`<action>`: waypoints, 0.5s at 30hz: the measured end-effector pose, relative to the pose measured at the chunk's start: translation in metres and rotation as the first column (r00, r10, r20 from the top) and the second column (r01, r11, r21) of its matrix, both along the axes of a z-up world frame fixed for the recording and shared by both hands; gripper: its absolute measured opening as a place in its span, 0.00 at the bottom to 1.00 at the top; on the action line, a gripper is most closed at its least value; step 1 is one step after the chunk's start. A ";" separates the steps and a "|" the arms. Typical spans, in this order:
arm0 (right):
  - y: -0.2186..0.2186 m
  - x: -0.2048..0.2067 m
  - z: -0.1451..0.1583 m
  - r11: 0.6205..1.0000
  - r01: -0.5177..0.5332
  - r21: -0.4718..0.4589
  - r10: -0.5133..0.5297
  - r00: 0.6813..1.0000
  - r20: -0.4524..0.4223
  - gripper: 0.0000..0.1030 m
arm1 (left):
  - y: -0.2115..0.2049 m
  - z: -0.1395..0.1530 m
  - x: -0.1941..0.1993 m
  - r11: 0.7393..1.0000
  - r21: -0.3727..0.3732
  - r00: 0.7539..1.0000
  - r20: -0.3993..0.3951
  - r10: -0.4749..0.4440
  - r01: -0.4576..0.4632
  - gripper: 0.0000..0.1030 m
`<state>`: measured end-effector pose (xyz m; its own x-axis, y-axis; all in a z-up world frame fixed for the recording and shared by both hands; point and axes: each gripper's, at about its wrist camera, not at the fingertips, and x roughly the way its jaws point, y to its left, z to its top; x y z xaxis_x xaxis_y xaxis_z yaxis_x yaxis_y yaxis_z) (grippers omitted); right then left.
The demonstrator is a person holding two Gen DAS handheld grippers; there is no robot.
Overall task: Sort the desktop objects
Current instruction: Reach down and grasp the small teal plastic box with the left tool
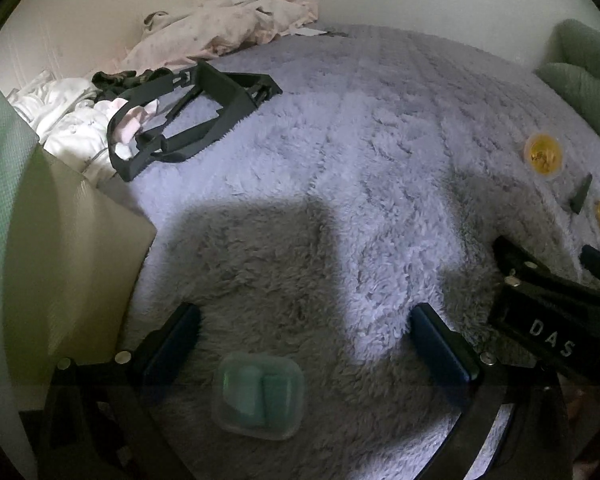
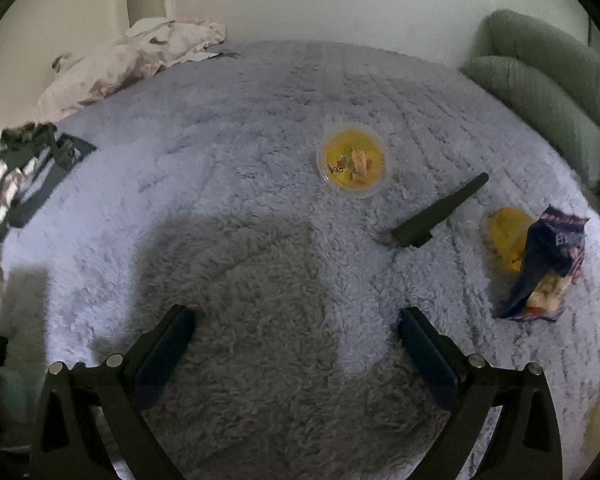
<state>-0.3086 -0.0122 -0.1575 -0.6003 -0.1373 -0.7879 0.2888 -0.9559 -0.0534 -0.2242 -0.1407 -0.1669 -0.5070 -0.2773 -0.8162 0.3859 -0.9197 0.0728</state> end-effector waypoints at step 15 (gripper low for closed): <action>0.015 -0.002 -0.002 0.995 0.003 -0.104 0.002 0.999 0.047 1.00 | 0.010 0.014 0.004 0.999 -0.008 0.999 0.020 -0.038 0.038 0.02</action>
